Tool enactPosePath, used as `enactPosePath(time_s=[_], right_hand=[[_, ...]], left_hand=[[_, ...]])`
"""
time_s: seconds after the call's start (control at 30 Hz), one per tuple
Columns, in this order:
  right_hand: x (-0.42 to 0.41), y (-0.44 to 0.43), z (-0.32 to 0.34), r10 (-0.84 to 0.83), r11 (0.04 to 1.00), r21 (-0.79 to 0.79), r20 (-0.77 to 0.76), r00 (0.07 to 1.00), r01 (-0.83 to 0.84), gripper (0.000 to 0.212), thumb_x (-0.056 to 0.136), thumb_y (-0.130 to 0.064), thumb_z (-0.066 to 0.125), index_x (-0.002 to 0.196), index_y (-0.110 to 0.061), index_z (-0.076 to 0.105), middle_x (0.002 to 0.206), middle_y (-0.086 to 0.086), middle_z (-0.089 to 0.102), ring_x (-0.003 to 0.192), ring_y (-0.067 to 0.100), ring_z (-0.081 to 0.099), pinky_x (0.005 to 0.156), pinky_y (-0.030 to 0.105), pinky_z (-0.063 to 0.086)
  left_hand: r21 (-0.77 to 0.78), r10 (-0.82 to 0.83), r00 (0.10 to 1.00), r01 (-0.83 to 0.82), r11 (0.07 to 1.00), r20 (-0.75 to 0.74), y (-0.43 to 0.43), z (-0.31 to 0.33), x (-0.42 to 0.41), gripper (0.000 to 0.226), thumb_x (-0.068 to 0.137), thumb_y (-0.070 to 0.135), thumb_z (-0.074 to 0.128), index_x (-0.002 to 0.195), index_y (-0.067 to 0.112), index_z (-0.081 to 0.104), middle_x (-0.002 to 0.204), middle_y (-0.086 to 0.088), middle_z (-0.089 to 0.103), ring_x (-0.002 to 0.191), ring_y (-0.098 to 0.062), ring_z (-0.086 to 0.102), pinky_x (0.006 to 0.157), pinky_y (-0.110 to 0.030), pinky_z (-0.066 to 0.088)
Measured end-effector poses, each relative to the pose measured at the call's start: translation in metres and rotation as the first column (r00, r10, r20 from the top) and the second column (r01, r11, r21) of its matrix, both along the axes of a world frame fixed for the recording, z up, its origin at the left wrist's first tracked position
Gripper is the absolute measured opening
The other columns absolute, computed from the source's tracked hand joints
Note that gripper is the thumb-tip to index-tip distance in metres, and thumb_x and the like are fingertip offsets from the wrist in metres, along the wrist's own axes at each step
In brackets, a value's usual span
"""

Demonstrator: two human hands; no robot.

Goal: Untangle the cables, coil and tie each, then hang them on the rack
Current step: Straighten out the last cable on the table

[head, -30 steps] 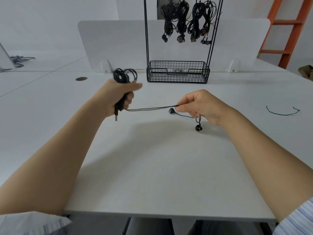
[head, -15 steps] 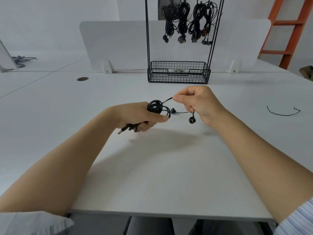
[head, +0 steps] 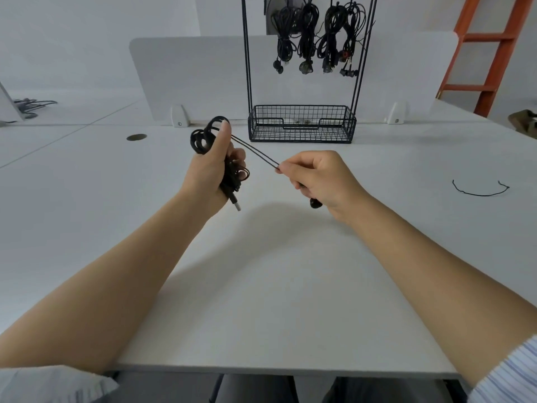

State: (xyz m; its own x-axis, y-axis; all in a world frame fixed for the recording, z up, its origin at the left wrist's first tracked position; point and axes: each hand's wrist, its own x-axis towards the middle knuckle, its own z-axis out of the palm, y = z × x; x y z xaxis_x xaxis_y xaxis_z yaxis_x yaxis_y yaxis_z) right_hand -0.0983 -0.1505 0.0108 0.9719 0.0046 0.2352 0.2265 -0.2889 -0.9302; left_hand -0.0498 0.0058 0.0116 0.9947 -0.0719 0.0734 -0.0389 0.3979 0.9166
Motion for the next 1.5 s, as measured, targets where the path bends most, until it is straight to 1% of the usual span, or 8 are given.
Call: enactPosePath(time_s=[0.13, 0.23, 0.4, 0.8, 1.03, 1.13, 1.23, 1.5], right_hand=[[-0.004, 0.013, -0.004, 0.022, 0.991, -0.133, 0.055, 0.998, -0.014, 0.015, 0.088, -0.010, 0.059, 0.086, 0.003, 0.066, 0.041, -0.013, 0.045, 0.035, -0.002, 0.039, 0.039, 0.007, 0.029], [-0.005, 0.015, -0.005, 0.043, 0.980, -0.193, 0.011, 0.999, -0.040, 0.016, 0.088, -0.014, 0.060, 0.088, 0.001, 0.067, 0.051, -0.007, 0.043, 0.035, -0.002, 0.040, 0.038, 0.006, 0.028], [-0.006, 0.011, -0.006, 0.166, 0.938, -0.269, -0.202, 0.965, -0.218, 0.006, 0.085, -0.022, 0.064, 0.080, -0.021, 0.063, 0.058, -0.003, 0.048, 0.040, 0.000, 0.039, 0.042, 0.012, 0.031], [-0.001, 0.013, -0.010, 0.131, 0.987, -0.058, -0.286, 0.949, -0.153, 0.014, 0.090, -0.009, 0.053, 0.080, -0.017, 0.059, 0.072, 0.003, 0.063, 0.056, 0.014, 0.056, 0.046, 0.017, 0.043], [0.001, 0.019, -0.021, 0.010, 0.749, -0.660, 0.090, 0.996, 0.052, 0.018, 0.089, -0.014, 0.049, 0.102, -0.010, 0.060, 0.107, 0.005, 0.057, 0.100, 0.021, 0.047, 0.084, 0.032, 0.039], [0.002, 0.017, -0.016, -0.053, 0.863, -0.492, 0.144, 0.988, 0.118, 0.013, 0.088, -0.012, 0.053, 0.096, -0.012, 0.062, 0.096, 0.004, 0.049, 0.084, 0.018, 0.050, 0.072, 0.020, 0.040], [0.003, 0.013, -0.010, -0.107, 0.983, -0.153, -0.018, 0.994, 0.103, 0.017, 0.086, -0.004, 0.052, 0.076, -0.016, 0.058, 0.070, 0.000, 0.048, 0.058, 0.014, 0.046, 0.057, 0.021, 0.040], [0.006, 0.004, -0.008, -0.013, 0.986, 0.158, -0.247, 0.969, 0.053, 0.021, 0.086, -0.001, 0.050, 0.072, -0.015, 0.057, 0.068, -0.001, 0.061, 0.062, 0.011, 0.053, 0.061, 0.022, 0.041]], left_hand=[[-0.145, -0.073, 0.993, 0.059, 0.988, -0.098, 0.001, 0.000, -0.003, 0.041, 0.092, 0.044, 0.050, 0.063, 0.017, 0.037, 0.072, -0.002, 0.072, 0.074, -0.015, 0.071, 0.078, -0.028, 0.053], [-0.236, -0.111, 0.984, 0.076, 0.969, -0.141, 0.000, 0.005, -0.008, 0.044, 0.090, 0.041, 0.055, 0.057, 0.017, 0.038, 0.047, 0.004, 0.052, 0.047, -0.012, 0.058, 0.060, -0.023, 0.054], [-0.058, -0.136, 0.975, 0.127, 0.990, -0.178, 0.001, 0.007, -0.011, 0.042, 0.090, 0.032, 0.057, 0.058, 0.019, 0.033, 0.041, 0.007, 0.032, 0.035, -0.008, 0.033, 0.040, -0.014, 0.034], [-0.051, -0.142, 0.978, 0.136, 0.989, -0.150, 0.005, 0.010, -0.007, 0.034, 0.091, 0.017, 0.053, 0.062, 0.017, 0.037, 0.043, 0.005, 0.037, 0.036, -0.009, 0.032, 0.038, -0.016, 0.028], [0.235, -0.102, 0.995, 0.097, 0.967, 0.009, -0.004, 0.002, -0.010, 0.031, 0.088, 0.009, 0.058, 0.061, 0.013, 0.043, 0.042, 0.002, 0.043, 0.040, -0.012, 0.036, 0.042, -0.021, 0.032], [0.235, -0.084, 0.995, 0.068, 0.970, 0.056, -0.003, 0.002, -0.010, 0.028, 0.088, 0.008, 0.057, 0.062, 0.011, 0.047, 0.044, 0.002, 0.047, 0.043, -0.014, 0.040, 0.047, -0.023, 0.035], [0.234, -0.072, 0.992, 0.046, 0.971, 0.104, -0.002, 0.002, -0.010, 0.027, 0.089, 0.008, 0.055, 0.063, 0.010, 0.049, 0.045, 0.001, 0.052, 0.048, -0.016, 0.045, 0.055, -0.026, 0.038], [0.158, -0.113, 0.991, 0.099, 0.982, 0.078, -0.001, 0.002, -0.010, 0.026, 0.092, 0.011, 0.053, 0.067, 0.013, 0.047, 0.047, 0.004, 0.052, 0.050, -0.012, 0.053, 0.057, -0.026, 0.039]])
